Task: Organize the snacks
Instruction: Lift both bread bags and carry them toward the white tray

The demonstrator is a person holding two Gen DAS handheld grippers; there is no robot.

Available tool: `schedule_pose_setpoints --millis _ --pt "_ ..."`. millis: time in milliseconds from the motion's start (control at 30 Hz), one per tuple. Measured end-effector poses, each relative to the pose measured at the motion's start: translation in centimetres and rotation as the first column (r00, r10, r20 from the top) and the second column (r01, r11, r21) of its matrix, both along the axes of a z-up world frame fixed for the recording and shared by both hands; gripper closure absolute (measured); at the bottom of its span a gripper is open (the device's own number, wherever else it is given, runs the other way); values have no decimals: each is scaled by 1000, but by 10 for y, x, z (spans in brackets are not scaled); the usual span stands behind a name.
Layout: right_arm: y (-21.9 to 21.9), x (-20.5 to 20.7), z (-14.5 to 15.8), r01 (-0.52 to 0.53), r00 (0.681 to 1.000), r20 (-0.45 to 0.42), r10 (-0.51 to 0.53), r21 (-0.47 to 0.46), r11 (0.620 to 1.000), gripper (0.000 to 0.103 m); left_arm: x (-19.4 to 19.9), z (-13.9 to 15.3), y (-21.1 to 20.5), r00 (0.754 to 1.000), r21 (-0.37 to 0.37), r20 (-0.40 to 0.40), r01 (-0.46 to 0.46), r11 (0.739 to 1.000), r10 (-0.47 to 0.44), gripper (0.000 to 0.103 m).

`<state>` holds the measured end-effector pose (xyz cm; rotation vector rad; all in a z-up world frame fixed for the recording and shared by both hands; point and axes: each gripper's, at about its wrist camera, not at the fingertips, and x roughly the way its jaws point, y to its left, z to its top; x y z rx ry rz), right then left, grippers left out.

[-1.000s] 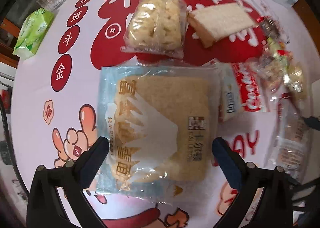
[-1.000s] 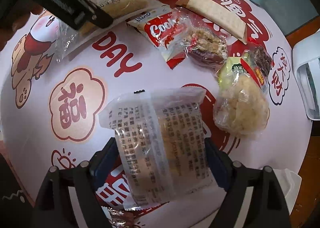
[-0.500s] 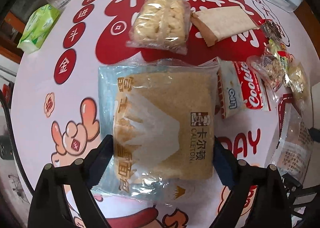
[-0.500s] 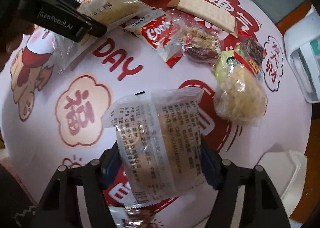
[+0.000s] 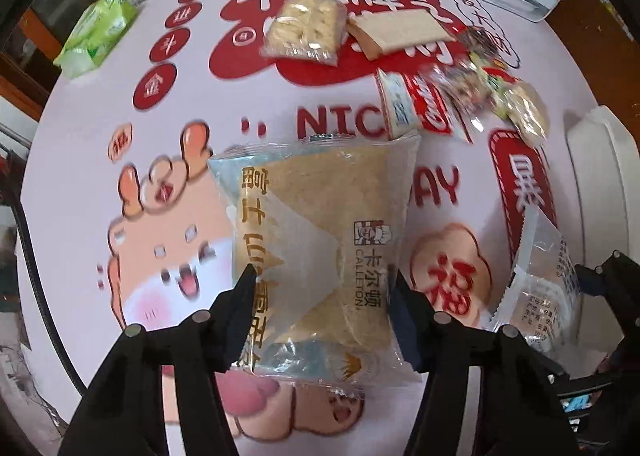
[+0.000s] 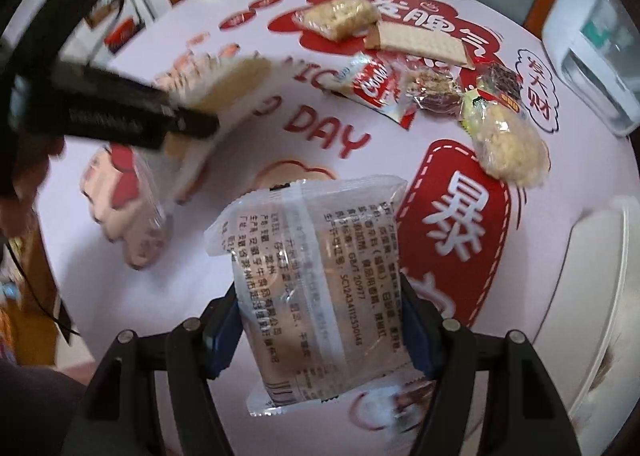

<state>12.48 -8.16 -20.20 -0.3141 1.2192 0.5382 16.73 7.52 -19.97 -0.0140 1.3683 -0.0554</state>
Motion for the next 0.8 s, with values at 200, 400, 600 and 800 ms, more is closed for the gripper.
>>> schedule_pose_setpoints --millis 200,400,600,800 --pt "-9 -20 34 47 997 60 -52 86 995 35 -29 24 -1 1000 -15 9 6 1000 -5 48" --pt "-44 -43 78 134 978 140 -156 155 979 34 -28 73 -41 987 -8 114 115 993 -113 48" --pt "-103 -63 117 261 929 208 -306 217 940 34 -35 137 -108 936 -29 253 258 966 -243 48" --pt "-177 -80 142 396 855 247 -457 259 881 34 -38 174 -195 872 -40 330 395 918 -361 48"
